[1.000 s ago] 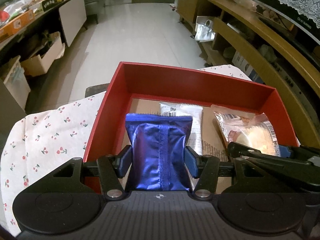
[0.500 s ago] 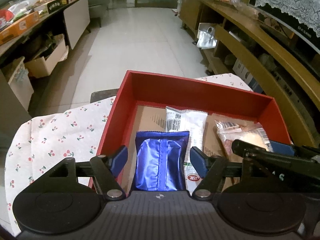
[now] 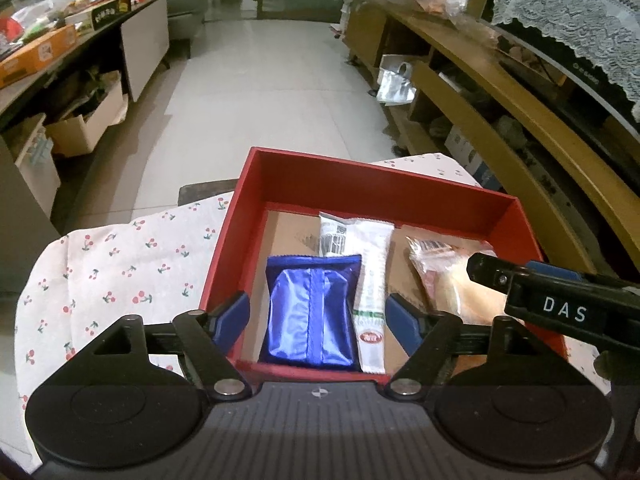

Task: Organize snacks
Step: 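Lower and release the blue packet and bun into the box with both tools, then grasp the pink sausage pack with the left tool while the right tool grasps the round bun bag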

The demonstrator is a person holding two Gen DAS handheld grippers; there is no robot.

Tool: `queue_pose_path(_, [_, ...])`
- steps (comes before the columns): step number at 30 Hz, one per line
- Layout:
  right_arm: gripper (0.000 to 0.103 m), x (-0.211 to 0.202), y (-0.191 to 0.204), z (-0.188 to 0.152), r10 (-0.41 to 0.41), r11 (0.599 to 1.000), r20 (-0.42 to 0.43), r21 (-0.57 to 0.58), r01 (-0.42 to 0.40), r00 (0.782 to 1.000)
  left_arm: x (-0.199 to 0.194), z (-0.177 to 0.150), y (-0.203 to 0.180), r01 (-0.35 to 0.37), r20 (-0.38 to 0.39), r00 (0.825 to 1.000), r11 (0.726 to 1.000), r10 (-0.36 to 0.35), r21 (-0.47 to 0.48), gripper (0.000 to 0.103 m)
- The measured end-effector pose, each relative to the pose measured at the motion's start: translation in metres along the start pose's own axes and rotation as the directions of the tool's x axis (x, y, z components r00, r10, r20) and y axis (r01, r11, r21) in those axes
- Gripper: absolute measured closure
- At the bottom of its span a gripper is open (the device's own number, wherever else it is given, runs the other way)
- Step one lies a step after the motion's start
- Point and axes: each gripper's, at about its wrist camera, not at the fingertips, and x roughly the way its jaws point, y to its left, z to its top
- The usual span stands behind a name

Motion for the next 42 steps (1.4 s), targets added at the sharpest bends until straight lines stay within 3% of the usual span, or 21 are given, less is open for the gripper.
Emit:
queue_pose_path(10, [0.028, -0.043, -0.001, -0.022, 0.012, 1.000, 0.002, 0.005, -0.012, 1.000, -0.033, -0.033, -0.001, 0.075, -0.025, 0.997, 0.996, -0.074, 0.054, 0.020])
queue_pose_path(18, [0.028, -0.071, -0.001, -0.059, 0.041, 0.999, -0.070, 0.006, -0.040, 0.997, -0.031, -0.078, 0.006, 0.127, -0.153, 0.982, 0.989, -0.114, 0.080, 0.018])
queue_pose_path(22, [0.028, -0.078, 0.002, -0.074, 0.053, 0.998, -0.093, -0.011, -0.054, 0.994, -0.020, -0.096, 0.006, 0.097, -0.205, 0.975, 0.993, -0.080, 0.072, 0.018])
queue_pose_path(26, [0.028, -0.083, 0.002, -0.079, 0.064, 0.998, -0.094, -0.016, -0.066, 0.993, -0.009, -0.106, 0.003, 0.102, -0.250, 0.964, 0.994, -0.090, 0.037, 0.017])
queue_pose_path(35, [0.027, -0.082, -0.002, -0.079, 0.098, 0.995, -0.114, -0.006, -0.099, 0.989, 0.010, -0.109, -0.005, 0.053, -0.276, 0.960, 0.998, -0.039, 0.042, 0.010])
queue_pose_path(37, [0.027, -0.082, -0.003, -0.079, 0.099, 0.995, -0.115, -0.003, -0.100, 0.988, 0.009, -0.110, -0.005, 0.029, -0.271, 0.962, 0.998, -0.012, 0.061, 0.011])
queue_pose_path(42, [0.027, -0.086, -0.002, -0.078, 0.113, 0.993, -0.109, -0.011, -0.115, 0.988, -0.005, -0.114, -0.001, 0.044, -0.258, 0.966, 0.997, -0.026, 0.065, 0.024])
